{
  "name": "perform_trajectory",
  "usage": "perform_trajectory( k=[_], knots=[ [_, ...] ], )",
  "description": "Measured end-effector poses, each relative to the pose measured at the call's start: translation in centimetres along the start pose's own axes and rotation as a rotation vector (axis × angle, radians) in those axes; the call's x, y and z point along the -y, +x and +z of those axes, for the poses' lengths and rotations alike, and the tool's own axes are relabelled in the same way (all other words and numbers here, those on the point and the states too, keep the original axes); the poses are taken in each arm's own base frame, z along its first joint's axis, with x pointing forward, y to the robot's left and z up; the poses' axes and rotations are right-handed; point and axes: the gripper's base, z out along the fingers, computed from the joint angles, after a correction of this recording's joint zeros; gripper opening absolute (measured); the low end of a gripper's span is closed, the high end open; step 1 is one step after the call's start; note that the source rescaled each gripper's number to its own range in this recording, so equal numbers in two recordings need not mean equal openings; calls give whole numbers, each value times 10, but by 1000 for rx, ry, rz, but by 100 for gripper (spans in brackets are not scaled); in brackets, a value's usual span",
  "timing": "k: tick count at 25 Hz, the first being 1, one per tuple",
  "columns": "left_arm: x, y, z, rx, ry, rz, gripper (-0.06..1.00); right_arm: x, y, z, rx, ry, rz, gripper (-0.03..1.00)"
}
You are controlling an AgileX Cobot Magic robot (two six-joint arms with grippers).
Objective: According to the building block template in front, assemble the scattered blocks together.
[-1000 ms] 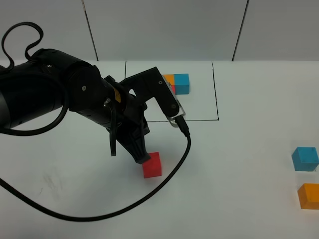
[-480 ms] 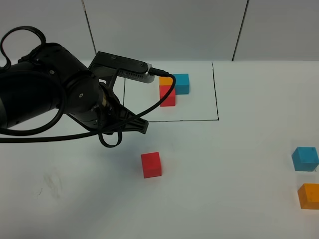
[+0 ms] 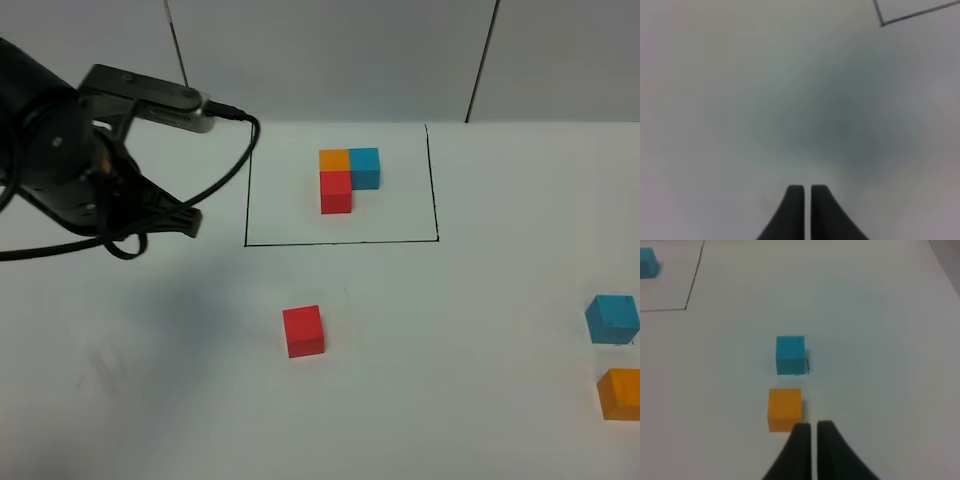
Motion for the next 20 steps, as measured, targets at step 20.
perform_trajectory(
  k=[20],
  knots=[
    [-110,156,-42,-135,-171,-364,0,0,0,0,0,0,0,0]
  ],
)
